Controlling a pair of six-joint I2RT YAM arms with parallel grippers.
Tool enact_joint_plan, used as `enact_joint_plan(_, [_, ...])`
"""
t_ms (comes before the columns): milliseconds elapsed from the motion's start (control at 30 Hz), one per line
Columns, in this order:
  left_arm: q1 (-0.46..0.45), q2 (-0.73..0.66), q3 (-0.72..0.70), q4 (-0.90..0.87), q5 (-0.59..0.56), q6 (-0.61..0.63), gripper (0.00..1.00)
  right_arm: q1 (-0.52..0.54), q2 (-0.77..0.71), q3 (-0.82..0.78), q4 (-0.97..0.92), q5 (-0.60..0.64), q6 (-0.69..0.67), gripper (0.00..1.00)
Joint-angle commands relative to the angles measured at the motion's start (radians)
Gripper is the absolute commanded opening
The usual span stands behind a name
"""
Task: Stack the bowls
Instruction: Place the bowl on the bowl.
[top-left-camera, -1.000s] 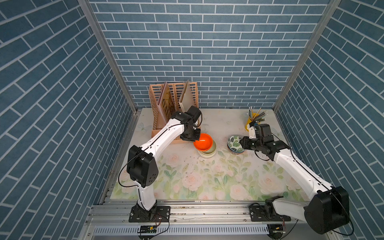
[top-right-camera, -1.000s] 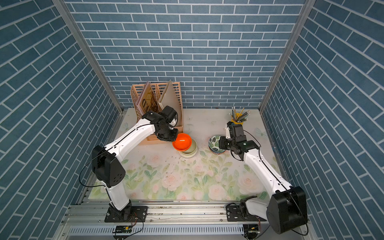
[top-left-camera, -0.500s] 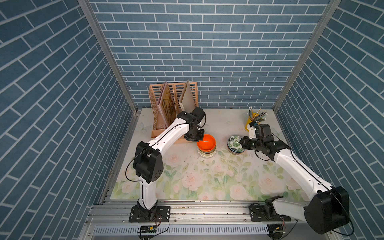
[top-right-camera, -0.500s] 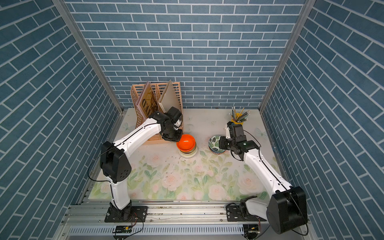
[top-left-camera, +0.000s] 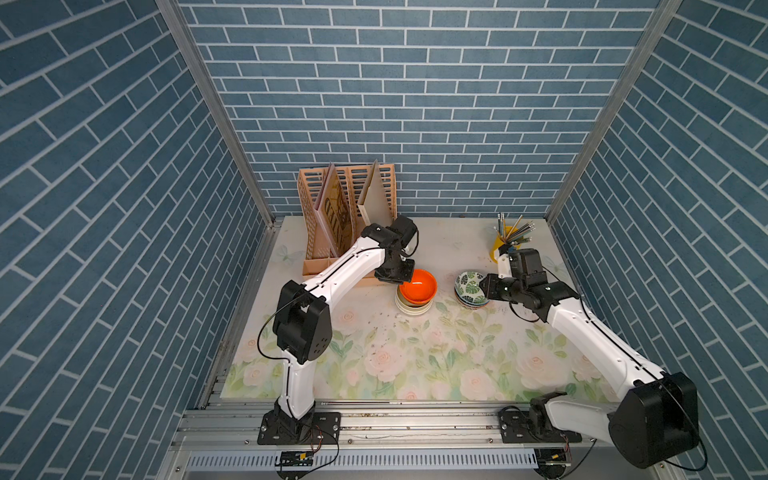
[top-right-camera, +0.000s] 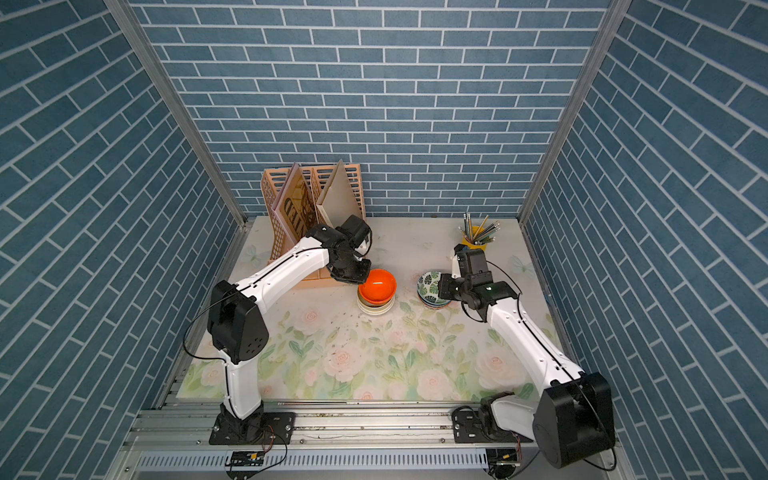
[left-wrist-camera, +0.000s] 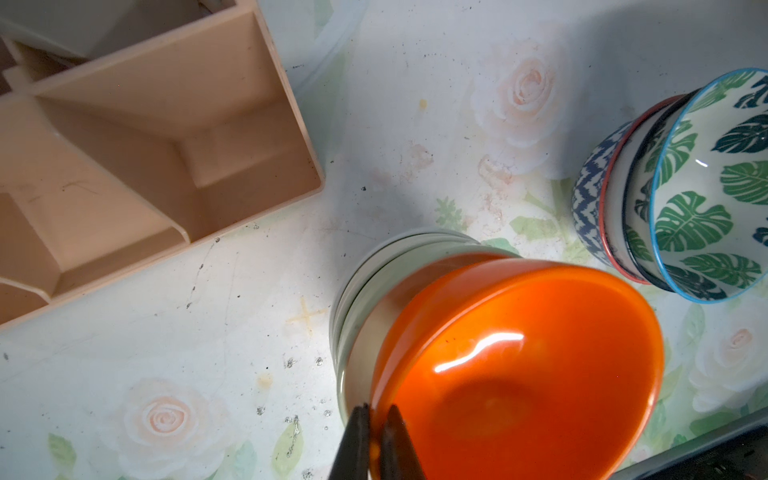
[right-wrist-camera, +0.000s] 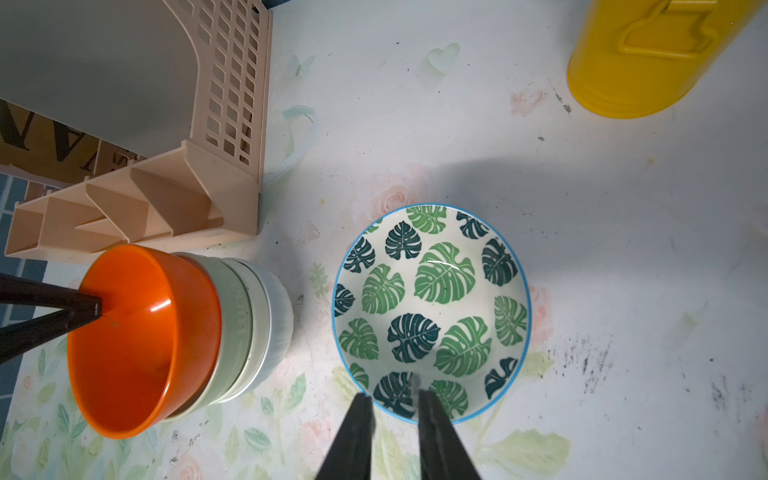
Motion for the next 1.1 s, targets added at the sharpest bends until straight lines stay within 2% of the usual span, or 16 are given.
enact_joint_plan(0, [-0.004,-0.003,0.02,-0.009,-0.013,-0.001,0.0,0.007,-0.002,-0.01,-0.013,0.014,-0.014,0.24])
enact_joint_plan(1067, [0.014,-0.028,-0.055,0.013,-0.02,0.012,0.0,0.007,0.005,-0.011,-0.008,0.01,-0.014,0.24])
